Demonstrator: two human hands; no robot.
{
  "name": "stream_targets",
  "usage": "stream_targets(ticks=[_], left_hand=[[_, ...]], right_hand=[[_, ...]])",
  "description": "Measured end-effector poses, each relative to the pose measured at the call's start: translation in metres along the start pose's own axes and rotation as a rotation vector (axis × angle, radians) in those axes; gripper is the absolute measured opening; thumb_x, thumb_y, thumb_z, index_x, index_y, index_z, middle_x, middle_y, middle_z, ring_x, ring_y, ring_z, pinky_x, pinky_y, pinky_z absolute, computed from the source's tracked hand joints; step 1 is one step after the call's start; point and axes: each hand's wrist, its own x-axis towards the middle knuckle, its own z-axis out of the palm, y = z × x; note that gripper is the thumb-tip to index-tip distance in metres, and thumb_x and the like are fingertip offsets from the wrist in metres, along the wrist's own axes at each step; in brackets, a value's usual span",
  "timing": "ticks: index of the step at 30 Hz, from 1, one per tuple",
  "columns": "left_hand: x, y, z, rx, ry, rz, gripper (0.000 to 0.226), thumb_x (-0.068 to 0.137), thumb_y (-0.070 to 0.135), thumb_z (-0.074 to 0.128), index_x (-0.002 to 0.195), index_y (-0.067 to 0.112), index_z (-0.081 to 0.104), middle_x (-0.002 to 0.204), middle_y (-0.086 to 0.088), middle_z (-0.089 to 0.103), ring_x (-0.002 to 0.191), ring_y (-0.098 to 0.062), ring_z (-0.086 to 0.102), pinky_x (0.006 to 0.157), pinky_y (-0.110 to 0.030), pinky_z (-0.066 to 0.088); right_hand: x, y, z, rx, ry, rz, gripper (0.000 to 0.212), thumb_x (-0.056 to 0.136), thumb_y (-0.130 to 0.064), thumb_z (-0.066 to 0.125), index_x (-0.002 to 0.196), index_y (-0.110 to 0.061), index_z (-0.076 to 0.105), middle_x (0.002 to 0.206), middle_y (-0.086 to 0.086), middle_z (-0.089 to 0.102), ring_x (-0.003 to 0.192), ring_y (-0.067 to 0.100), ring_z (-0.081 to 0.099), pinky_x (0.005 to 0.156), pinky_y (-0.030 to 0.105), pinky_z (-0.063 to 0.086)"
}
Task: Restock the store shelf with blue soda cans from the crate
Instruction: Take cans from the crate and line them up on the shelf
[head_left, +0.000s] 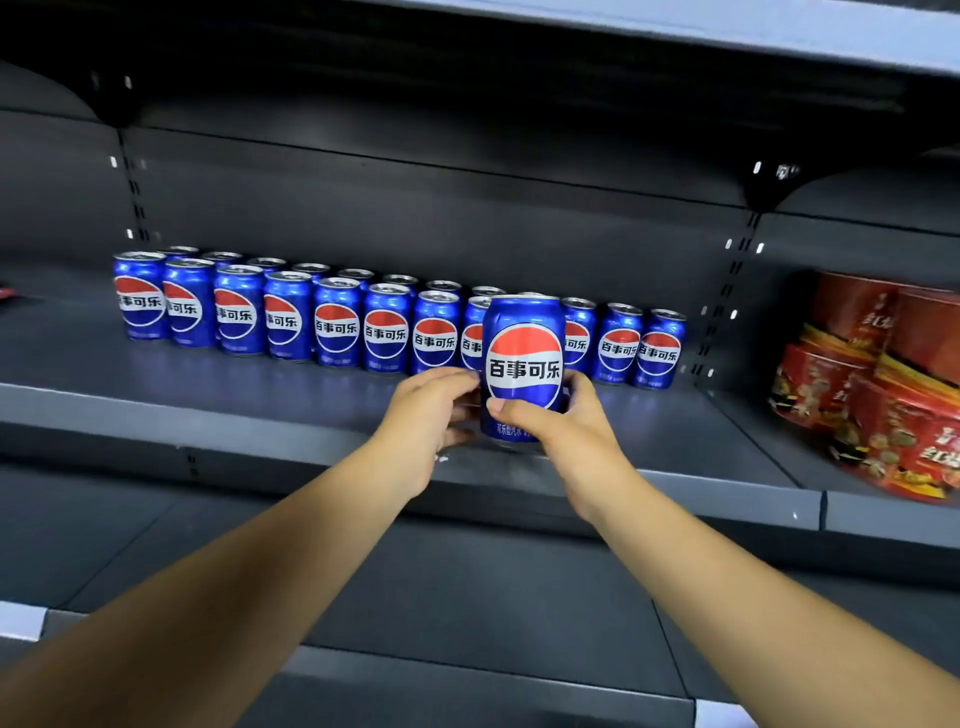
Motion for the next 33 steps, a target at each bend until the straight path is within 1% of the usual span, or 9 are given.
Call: stream_targets(ticks=[6,10,15,17,19,23,25,27,33], left_hand=[[0.029,-0.025,0.035,0.082,0.049,0.042,0.018,0.091,0.003,0.052,0.080,0.013,0.063,0.081,-0.007,0.066,0.073,-0.018,0.061,0.068,-0.028,0.048],[0.045,-0.041,0.048,0.077,0.094,0.024,0.019,0.093,0.003,0.052,0.081,0.013,0.063,0.083,-0.008,0.066,0.077,-0.019,0.059,0.073,-0.027,0.050],[0.055,-0.051,0.054,0.131,0.070,0.090,0.027,0.096,0.003,0.047,0.075,0.012,0.061,0.077,-0.004,0.062,0.071,-0.014,0.056,0.066,-0.023,0.049],[0.059,-0.052,0.055,0.169,0.075,0.105,0.021,0.096,0.003,0.047,0.084,0.010,0.063,0.076,0.000,0.063,0.068,-0.010,0.056,0.059,-0.015,0.050],[0.063,-0.054,0.056,0.215,0.075,0.125,0.019,0.096,0.002,0.046,0.097,0.012,0.063,0.078,0.003,0.063,0.065,-0.005,0.057,0.053,-0.009,0.048],[0.078,-0.061,0.056,0.367,0.138,0.185,0.031,0.092,-0.006,0.045,0.109,0.011,0.063,0.077,0.002,0.063,0.055,0.005,0.060,0.055,-0.007,0.046],[0.088,-0.065,0.056,0.461,0.158,0.184,0.034,0.089,-0.005,0.044,0.114,0.007,0.064,0.077,-0.003,0.063,0.066,-0.006,0.060,0.066,-0.018,0.049],[0.097,-0.069,0.057,0.502,0.168,0.180,0.040,0.087,-0.005,0.041,0.117,0.007,0.064,0.090,-0.009,0.068,0.079,-0.015,0.058,0.075,-0.027,0.049],[0.114,-0.074,0.058,0.606,0.122,0.164,0.045,0.090,0.000,0.041,0.130,0.013,0.056,0.106,-0.007,0.066,0.096,-0.018,0.060,0.082,-0.028,0.049]], right_hand=[[0.042,0.017,-0.043,-0.093,-0.057,0.018,0.063,0.067,-0.009,0.082,0.119,-0.012,0.047,0.103,-0.005,0.065,0.088,0.005,0.063,0.078,0.017,0.051],[0.061,0.030,-0.056,-0.160,-0.106,0.012,0.064,0.066,-0.007,0.083,0.116,-0.015,0.044,0.095,-0.013,0.061,0.082,-0.004,0.058,0.065,0.006,0.048],[0.079,0.045,-0.056,-0.179,-0.071,0.014,0.063,0.067,-0.006,0.083,0.110,-0.018,0.037,0.091,-0.014,0.056,0.078,-0.007,0.053,0.057,0.002,0.043],[0.086,0.050,-0.054,-0.189,-0.074,0.027,0.065,0.067,-0.008,0.083,0.111,-0.017,0.037,0.096,-0.010,0.059,0.083,-0.001,0.056,0.063,0.006,0.043],[0.093,0.056,-0.054,-0.201,-0.074,0.036,0.066,0.065,-0.009,0.084,0.113,-0.014,0.038,0.103,-0.004,0.060,0.091,0.009,0.059,0.075,0.017,0.046],[0.108,0.061,-0.057,-0.233,-0.091,0.047,0.068,0.063,-0.012,0.086,0.114,-0.014,0.041,0.098,-0.008,0.059,0.097,0.014,0.059,0.088,0.028,0.049],[0.116,0.065,-0.059,-0.250,-0.099,0.044,0.071,0.063,-0.012,0.086,0.116,-0.014,0.040,0.099,-0.009,0.059,0.101,0.015,0.059,0.092,0.030,0.048],[0.123,0.069,-0.059,-0.273,-0.097,0.043,0.075,0.061,-0.011,0.087,0.117,-0.015,0.037,0.109,-0.002,0.061,0.106,0.017,0.058,0.095,0.033,0.047],[0.140,0.076,-0.059,-0.355,-0.128,0.051,0.073,0.068,-0.014,0.084,0.120,-0.017,0.033,0.112,-0.003,0.058,0.103,0.013,0.053,0.087,0.024,0.041]])
